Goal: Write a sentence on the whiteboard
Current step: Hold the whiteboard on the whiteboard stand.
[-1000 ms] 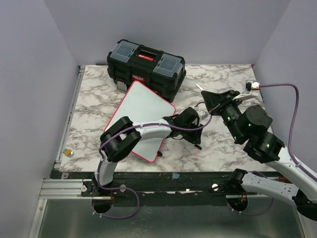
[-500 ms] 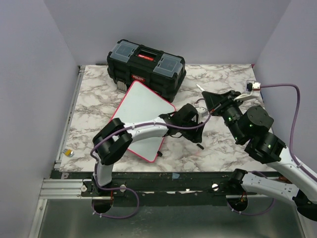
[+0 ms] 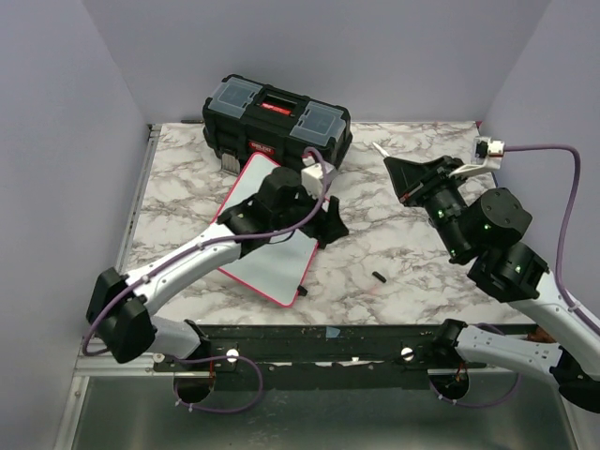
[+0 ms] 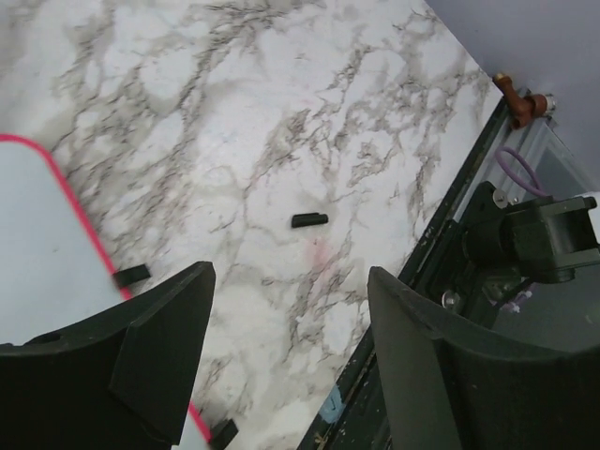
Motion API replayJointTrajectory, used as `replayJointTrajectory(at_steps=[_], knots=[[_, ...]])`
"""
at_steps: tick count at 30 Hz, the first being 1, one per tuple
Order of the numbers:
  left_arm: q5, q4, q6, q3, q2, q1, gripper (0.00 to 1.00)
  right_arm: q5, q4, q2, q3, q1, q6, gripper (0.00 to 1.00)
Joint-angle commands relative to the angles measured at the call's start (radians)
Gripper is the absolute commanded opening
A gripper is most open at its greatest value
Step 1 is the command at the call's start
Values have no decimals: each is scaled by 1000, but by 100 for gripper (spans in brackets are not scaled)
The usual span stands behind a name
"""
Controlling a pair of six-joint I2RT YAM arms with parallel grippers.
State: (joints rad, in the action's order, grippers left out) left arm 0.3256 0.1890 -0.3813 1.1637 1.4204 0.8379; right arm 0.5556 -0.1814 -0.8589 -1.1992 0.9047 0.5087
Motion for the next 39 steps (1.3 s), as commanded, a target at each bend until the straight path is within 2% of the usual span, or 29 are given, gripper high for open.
replayJointTrajectory(at_steps=[1,7,15,22,26,31,36,39], knots=[[-3,89,30,-84,-181,-104,68,-43,-15,-27,-38,7,-34,1],[22,258,77,-111,-386,-331,68,-77,-15,-52,-40,7,-34,1],[195,338,130,-113,-462,-628,68,-184,-26,-122,-57,5,-41,1],[264,249,16,-168,-459,-791,61,-272,-50,-181,-77,6,-35,1],[277,203,-28,-201,-454,-872,60,-309,-60,-201,-79,7,-21,1],[381,109,-96,-258,-413,-994,57,-342,-65,-223,-80,6,-9,1],[453,35,-130,-307,-340,-1072,53,-370,-69,-254,-93,7,-1,1],[463,50,-129,-295,-302,-1097,52,-385,-83,-268,-106,7,2,1]])
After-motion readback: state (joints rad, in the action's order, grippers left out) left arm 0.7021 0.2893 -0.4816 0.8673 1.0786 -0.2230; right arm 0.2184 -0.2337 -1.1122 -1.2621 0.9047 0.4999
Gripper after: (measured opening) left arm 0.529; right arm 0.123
